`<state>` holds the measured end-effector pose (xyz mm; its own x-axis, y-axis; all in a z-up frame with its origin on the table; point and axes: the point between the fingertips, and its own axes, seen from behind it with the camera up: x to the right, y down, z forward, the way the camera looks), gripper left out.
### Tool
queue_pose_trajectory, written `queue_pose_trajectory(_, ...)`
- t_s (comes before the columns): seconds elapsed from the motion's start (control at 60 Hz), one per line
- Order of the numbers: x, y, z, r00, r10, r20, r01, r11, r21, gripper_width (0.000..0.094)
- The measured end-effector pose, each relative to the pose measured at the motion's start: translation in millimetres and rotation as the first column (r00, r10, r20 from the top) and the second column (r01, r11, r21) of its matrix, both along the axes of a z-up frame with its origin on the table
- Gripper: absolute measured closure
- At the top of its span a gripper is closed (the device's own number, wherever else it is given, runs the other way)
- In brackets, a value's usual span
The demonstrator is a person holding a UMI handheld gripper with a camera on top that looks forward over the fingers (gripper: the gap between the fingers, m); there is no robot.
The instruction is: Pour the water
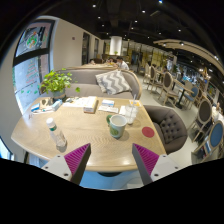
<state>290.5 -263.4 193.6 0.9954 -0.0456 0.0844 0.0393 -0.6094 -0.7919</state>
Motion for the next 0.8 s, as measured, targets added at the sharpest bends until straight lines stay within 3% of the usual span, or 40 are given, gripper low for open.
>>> queue_pose_trajectory(0.233, -48, -22, -38, 1.000, 0.000, -0.004, 0.000, 1.000, -0.027, 0.0075)
queue_pose_trajectory(0.433, -136, -30, -77, 0.997, 0.054, -0.053, -0.057, 0.997, -0.044, 0.0075)
queue_pose_trajectory(0.617, -216, 19, -94, 0.988, 0.121, -0.099, -0.117, 0.992, 0.047, 0.0080)
queue_pose_trajectory(0.8, -248, 93, -124, 0.986, 0.120, -0.116, -0.105, 0.986, 0.129, 0.0074)
